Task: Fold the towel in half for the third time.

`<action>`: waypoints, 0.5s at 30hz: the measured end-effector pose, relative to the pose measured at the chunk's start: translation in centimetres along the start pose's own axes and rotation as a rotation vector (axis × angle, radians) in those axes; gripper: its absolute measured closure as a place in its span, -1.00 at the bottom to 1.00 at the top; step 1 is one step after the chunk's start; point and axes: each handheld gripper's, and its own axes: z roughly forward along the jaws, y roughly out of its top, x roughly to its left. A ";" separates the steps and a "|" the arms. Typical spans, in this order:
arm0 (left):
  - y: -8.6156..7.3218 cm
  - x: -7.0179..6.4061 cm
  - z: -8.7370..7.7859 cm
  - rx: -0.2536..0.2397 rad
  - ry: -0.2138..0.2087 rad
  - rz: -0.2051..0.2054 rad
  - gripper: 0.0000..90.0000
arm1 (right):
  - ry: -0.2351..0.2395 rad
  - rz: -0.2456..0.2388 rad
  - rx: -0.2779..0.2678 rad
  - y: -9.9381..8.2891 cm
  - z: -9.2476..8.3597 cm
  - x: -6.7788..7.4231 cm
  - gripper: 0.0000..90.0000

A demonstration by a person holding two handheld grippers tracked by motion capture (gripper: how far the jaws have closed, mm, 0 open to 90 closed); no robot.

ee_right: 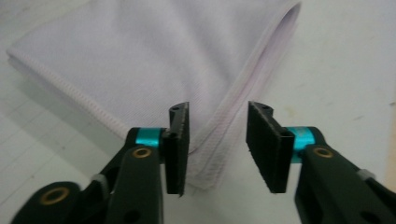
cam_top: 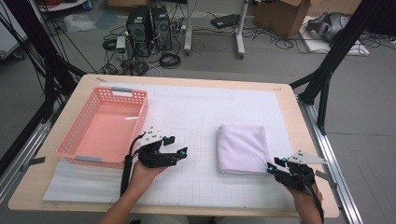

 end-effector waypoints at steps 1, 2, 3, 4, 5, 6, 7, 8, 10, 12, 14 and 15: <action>0.0 -0.1 0.0 -0.006 -0.006 -0.005 -0.41 | -0.014 0.005 -0.015 0.0 -0.3 -0.1 0.15; 0.0 -0.1 0.0 -0.006 -0.006 -0.005 -0.43 | -0.023 0.013 -0.031 -0.1 -0.5 -0.3 0.05; 0.0 -0.1 0.0 -0.008 -0.008 -0.005 -0.45 | -0.033 0.023 -0.047 -0.1 -0.7 -0.5 0.00; 0.1 -0.2 0.0 -0.013 -0.004 0.000 -0.50 | -0.042 0.032 -0.053 -0.2 -0.9 -0.6 -0.06; 0.1 -0.2 0.0 -0.011 0.000 0.005 -0.52 | -0.052 0.032 -0.061 -0.2 -1.0 -0.8 -0.13; 0.1 -0.2 0.0 -0.013 0.001 0.002 -0.52 | -0.052 0.032 -0.061 -0.2 -1.0 -0.8 -0.13; 0.1 -0.2 0.0 -0.012 0.002 0.001 -0.52 | -0.059 0.036 -0.063 -0.3 -1.2 -0.9 -0.22; 0.1 -0.2 0.0 -0.013 0.000 0.001 -0.52 | -0.092 0.037 -0.075 -0.4 -1.4 -1.0 -0.39; 0.1 -0.2 0.0 -0.014 0.001 0.004 -0.52 | -0.096 0.035 -0.076 -0.5 -1.6 -1.1 -0.41; 0.1 -0.1 0.0 -0.018 -0.003 0.005 -0.52 | -0.115 0.038 -0.097 -0.5 -2.1 -1.3 -0.51; 0.1 -0.1 0.0 -0.017 -0.006 0.006 -0.52 | -0.118 0.040 -0.103 -0.6 -2.2 -1.4 -0.53; 0.1 -0.1 0.0 -0.018 -0.008 0.003 -0.52 | -0.120 0.042 -0.111 -0.6 -2.3 -1.5 -0.53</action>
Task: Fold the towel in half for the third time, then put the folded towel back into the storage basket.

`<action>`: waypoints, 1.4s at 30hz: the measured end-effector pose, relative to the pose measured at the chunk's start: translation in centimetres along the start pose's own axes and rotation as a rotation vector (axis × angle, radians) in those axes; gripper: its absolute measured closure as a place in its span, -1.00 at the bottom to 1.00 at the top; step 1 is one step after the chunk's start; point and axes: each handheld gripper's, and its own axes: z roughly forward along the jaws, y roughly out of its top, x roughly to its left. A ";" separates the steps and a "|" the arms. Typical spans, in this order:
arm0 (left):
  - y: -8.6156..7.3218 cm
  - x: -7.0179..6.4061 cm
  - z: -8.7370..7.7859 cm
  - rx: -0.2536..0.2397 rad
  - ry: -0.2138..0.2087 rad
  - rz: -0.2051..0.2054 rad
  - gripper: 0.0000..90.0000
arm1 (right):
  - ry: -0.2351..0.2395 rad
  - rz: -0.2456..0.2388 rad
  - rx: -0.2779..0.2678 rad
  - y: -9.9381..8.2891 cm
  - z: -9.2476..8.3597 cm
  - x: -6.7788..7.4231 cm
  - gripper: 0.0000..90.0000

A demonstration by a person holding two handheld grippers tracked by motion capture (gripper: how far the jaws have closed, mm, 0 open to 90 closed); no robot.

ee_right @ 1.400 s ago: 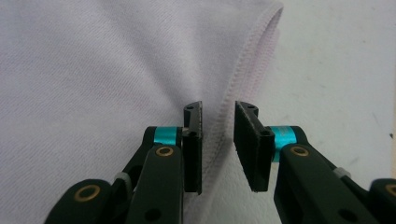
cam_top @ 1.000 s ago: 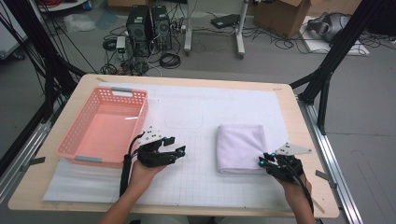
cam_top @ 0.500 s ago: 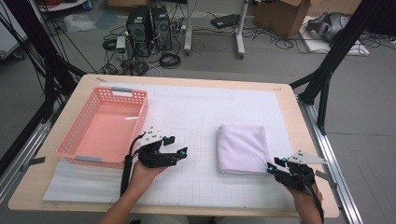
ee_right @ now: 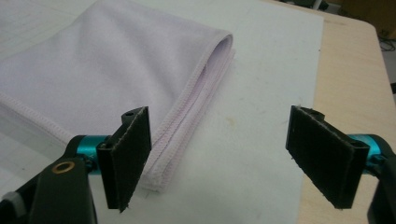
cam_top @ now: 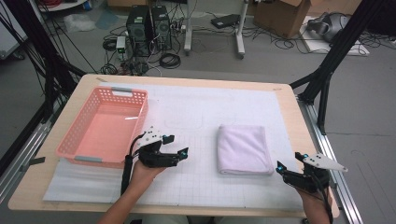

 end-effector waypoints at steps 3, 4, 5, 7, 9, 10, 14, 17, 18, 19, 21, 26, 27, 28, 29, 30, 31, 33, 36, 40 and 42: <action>0.0 0.0 0.0 -0.002 0.009 0.002 -0.52 | -0.005 -0.001 0.003 0.0 0.0 -0.2 -0.57; 0.0 0.0 0.0 -0.002 0.010 0.002 -0.52 | -0.005 0.002 0.001 -0.1 0.1 -0.2 -0.59; 0.0 0.1 0.0 -0.003 0.010 0.001 -0.52 | -0.005 0.002 0.001 -0.1 0.1 -0.2 -0.59; 0.0 0.1 -0.1 -0.002 0.014 -0.002 -0.52 | -0.005 0.000 -0.002 0.0 0.1 -0.2 -0.59; 0.0 0.1 0.0 0.004 0.012 0.006 -0.52 | -0.002 -0.006 -0.002 0.0 0.2 0.0 -0.59; 0.0 0.0 0.0 0.007 0.009 0.005 -0.52 | 0.002 -0.007 0.002 0.0 0.2 0.0 -0.59; -0.2 0.0 0.2 0.018 0.005 0.005 -0.52 | 0.005 -0.011 -0.002 0.1 0.2 0.0 -0.59; -0.2 -0.1 0.2 0.017 0.001 0.015 -0.52 | 0.017 -0.013 0.001 0.1 0.3 0.1 -0.59; -0.2 -0.1 0.2 0.017 0.001 0.015 -0.52 | 0.017 -0.013 0.001 0.1 0.3 0.1 -0.59; -0.2 -0.1 0.2 0.016 -0.004 0.016 -0.52 | 0.020 -0.013 -0.001 0.0 0.4 0.1 -0.59; -0.3 -0.1 0.3 0.023 -0.003 0.019 -0.52 | 0.030 -0.014 0.007 0.1 0.5 0.2 -0.59; -0.3 0.0 0.5 0.021 -0.002 0.003 -0.51 | 0.040 -0.014 0.013 0.1 0.7 0.3 -0.59; -0.3 0.0 0.5 0.018 -0.004 -0.004 -0.51 | 0.044 -0.015 0.015 0.0 0.8 0.4 -0.59; -0.3 0.0 0.6 0.016 0.000 -0.002 -0.51 | 0.048 -0.022 0.016 0.1 0.8 0.4 -0.59; -0.2 -0.1 0.8 0.016 0.001 0.001 -0.51 | 0.048 -0.022 0.016 0.1 0.8 0.4 -0.59; -0.1 -0.1 1.0 0.017 0.005 0.005 -0.50 | 0.051 -0.024 0.017 0.2 0.8 0.5 -0.59; -0.1 -0.2 1.2 0.018 0.011 0.004 -0.50 | 0.051 -0.024 0.017 0.2 0.8 0.5 -0.59; 0.1 -0.3 1.6 0.019 0.009 0.008 -0.49 | 0.058 -0.027 0.012 0.1 0.7 0.5 -0.59; 0.4 -0.6 2.2 0.027 -0.006 0.028 -0.47 | 0.056 -0.024 0.012 0.1 0.7 0.4 -0.59; 0.7 -1.1 3.2 0.016 -0.041 0.042 -0.50 | 0.058 -0.022 0.012 0.1 0.6 0.4 -0.59; 0.7 -1.3 3.6 -0.003 -0.055 0.040 -0.50 | 0.058 -0.022 0.014 0.1 0.6 0.4 -0.59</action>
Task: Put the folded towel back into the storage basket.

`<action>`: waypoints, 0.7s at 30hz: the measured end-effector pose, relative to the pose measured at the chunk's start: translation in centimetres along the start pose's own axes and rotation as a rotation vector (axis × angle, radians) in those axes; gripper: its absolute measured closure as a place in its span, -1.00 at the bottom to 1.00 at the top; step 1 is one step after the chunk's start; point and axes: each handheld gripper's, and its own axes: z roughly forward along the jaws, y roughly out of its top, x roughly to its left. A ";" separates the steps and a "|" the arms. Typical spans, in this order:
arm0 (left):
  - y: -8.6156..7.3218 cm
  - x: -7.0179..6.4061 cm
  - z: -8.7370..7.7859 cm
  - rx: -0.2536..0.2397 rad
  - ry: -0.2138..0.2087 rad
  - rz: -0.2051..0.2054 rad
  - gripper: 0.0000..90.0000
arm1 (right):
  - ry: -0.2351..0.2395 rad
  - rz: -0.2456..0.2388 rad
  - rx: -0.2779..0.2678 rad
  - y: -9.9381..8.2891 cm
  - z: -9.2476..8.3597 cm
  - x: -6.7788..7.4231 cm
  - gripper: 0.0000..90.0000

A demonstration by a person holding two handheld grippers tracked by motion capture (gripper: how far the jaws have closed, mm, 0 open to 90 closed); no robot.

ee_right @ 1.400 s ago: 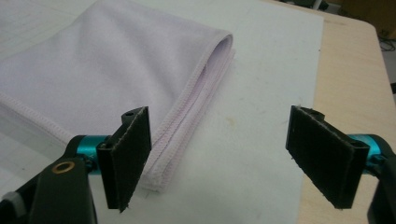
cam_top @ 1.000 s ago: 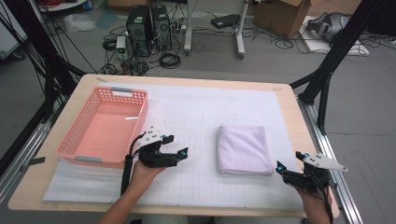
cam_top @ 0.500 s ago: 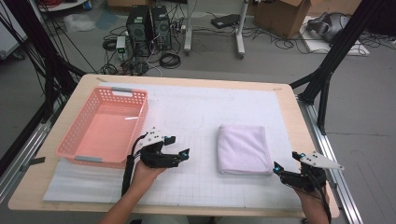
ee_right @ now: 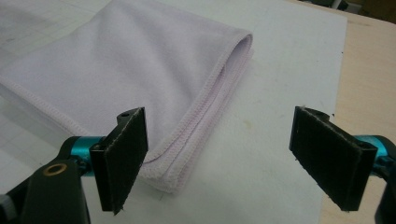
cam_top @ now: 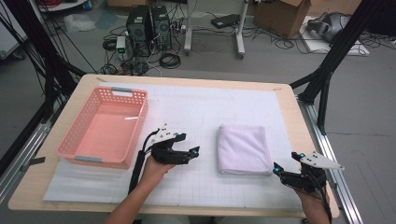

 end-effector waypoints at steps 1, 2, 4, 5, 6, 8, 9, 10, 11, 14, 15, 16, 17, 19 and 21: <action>0.0 -0.1 0.2 -0.002 -0.001 0.001 -0.50 | 0.001 -0.004 0.001 0.0 0.0 0.0 -0.59; 0.0 -0.1 0.3 -0.005 0.004 0.009 -0.50 | 0.001 -0.004 0.001 0.0 0.0 0.0 -0.59; 0.2 -0.2 0.7 0.025 0.012 0.026 -0.49 | 0.002 -0.002 0.002 0.0 0.1 0.1 -0.59; 0.3 -0.3 0.9 0.047 0.005 0.016 -0.50 | 0.004 -0.006 0.002 0.0 0.1 0.1 -0.59; 0.3 -0.3 1.1 0.054 0.001 0.005 -0.52 | 0.006 -0.007 0.003 0.0 0.1 0.1 -0.59; 0.5 -0.4 1.7 0.062 -0.003 -0.028 -0.58 | 0.007 -0.007 0.007 0.1 0.1 0.1 -0.59; 0.6 -0.4 2.0 0.060 -0.007 -0.033 -0.58 | 0.008 -0.008 0.008 0.1 0.1 0.1 -0.59; 0.7 -0.5 2.3 0.056 -0.014 -0.036 -0.58 | 0.009 -0.009 0.009 0.1 0.1 0.1 -0.59; 0.7 -0.5 2.6 0.054 -0.020 -0.041 -0.58 | 0.009 -0.009 0.009 0.1 0.1 0.1 -0.59; 1.1 -0.7 3.7 0.069 -0.014 -0.046 -0.58 | 0.009 -0.003 0.011 0.0 0.2 0.0 -0.59; 1.2 -0.8 4.1 0.080 -0.019 -0.051 -0.57 | 0.009 -0.003 0.011 0.0 0.2 0.0 -0.59; 1.3 -0.9 4.6 0.088 -0.020 -0.055 -0.57 | 0.008 -0.002 0.009 0.0 0.2 -0.1 -0.59; 1.4 -0.9 5.0 0.098 -0.021 -0.054 -0.57 | 0.008 -0.002 0.009 0.0 0.2 -0.1 -0.59; 1.5 -1.0 5.9 0.111 -0.029 -0.079 -0.54 | 0.009 -0.001 0.008 0.0 0.2 -0.1 -0.59; 1.5 -1.1 6.8 0.133 -0.039 -0.093 -0.51 | 0.011 -0.001 0.008 0.0 0.2 -0.1 -0.59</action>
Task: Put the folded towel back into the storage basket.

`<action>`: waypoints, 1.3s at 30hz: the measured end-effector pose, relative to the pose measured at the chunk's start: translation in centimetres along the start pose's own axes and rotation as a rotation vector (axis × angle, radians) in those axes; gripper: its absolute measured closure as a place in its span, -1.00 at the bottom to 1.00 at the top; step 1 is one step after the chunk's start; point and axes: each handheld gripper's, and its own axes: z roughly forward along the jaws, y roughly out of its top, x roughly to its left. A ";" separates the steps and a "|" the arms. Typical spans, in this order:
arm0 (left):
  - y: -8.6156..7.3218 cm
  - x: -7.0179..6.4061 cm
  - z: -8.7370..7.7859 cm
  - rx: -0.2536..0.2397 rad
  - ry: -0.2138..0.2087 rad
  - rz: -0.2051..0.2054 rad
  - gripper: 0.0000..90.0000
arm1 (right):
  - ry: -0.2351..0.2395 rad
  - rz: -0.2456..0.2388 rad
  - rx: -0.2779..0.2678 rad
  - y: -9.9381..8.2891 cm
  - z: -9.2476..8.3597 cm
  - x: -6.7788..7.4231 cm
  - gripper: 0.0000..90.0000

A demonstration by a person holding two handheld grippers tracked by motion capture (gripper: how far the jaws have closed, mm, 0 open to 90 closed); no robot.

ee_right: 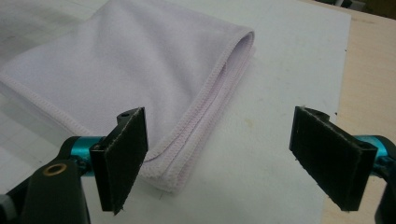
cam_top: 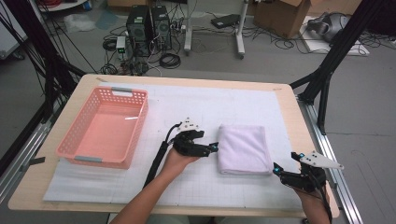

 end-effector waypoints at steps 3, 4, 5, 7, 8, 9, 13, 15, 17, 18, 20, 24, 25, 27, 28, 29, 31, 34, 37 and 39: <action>-0.1 -0.1 1.4 0.035 -0.006 -0.014 -0.46 | 0.004 -0.002 0.002 0.0 0.1 0.0 -0.59; -0.1 -0.1 1.8 0.044 -0.007 -0.021 -0.45 | 0.006 -0.001 0.004 0.0 0.1 0.1 -0.59; -0.2 -0.2 2.1 0.050 -0.007 -0.022 -0.45 | 0.006 -0.001 0.004 0.0 0.1 0.1 -0.59; -0.2 -0.2 2.7 0.062 -0.006 -0.024 -0.43 | 0.007 -0.003 0.004 0.0 0.2 0.1 -0.59; -0.3 -0.2 3.0 0.070 -0.010 -0.026 -0.40 | 0.008 -0.003 0.004 0.0 0.2 0.0 -0.59; -0.3 -0.3 3.3 0.081 -0.002 -0.028 -0.38 | 0.007 0.000 0.006 0.0 0.2 0.0 -0.59; -0.4 -0.2 4.2 0.116 0.010 -0.052 -0.38 | 0.011 -0.003 0.008 0.0 0.2 0.0 -0.59; -0.4 -0.2 4.5 0.124 0.008 -0.059 -0.38 | 0.012 0.000 0.008 0.0 0.2 0.0 -0.59; -0.5 -0.2 4.7 0.135 0.011 -0.071 -0.39 | 0.012 0.001 0.007 -0.1 0.3 0.0 -0.59; -0.5 -0.2 4.9 0.136 0.012 -0.085 -0.39 | 0.012 0.002 0.006 -0.1 0.3 0.0 -0.59; -0.7 -0.1 5.1 0.156 0.017 -0.105 -0.41 | 0.014 -0.002 0.010 -0.1 0.3 0.0 -0.59; -0.7 -0.1 5.2 0.161 -0.005 -0.121 -0.32 | 0.016 -0.001 0.012 -0.1 0.4 0.1 -0.59; -0.8 -0.2 5.3 0.160 -0.009 -0.121 -0.30 | 0.018 -0.001 0.013 -0.1 0.4 0.1 -0.59; -0.8 -0.2 5.3 0.158 -0.018 -0.127 -0.23 | 0.019 -0.002 0.015 -0.1 0.5 0.1 -0.59; -0.8 -0.2 5.4 0.158 -0.025 -0.133 -0.18 | 0.021 -0.001 0.018 0.0 0.5 0.2 -0.59; -0.9 -0.2 5.5 0.160 -0.034 -0.135 -0.11 | 0.022 -0.005 0.020 0.0 0.5 0.2 -0.59; -0.9 -0.4 5.6 0.164 -0.045 -0.127 0.12 | 0.024 -0.006 0.021 0.0 0.6 0.2 -0.59; -0.9 -0.4 5.7 0.171 -0.047 -0.146 0.25 | 0.025 -0.006 0.023 0.0 0.6 0.2 -0.59; -0.9 -0.3 5.6 0.162 -0.057 -0.154 0.49 | 0.024 -0.006 0.025 -0.1 0.6 0.2 -0.59; -0.8 -0.2 5.4 0.157 -0.066 -0.147 0.60 | 0.022 -0.004 0.024 -0.1 0.6 0.1 -0.59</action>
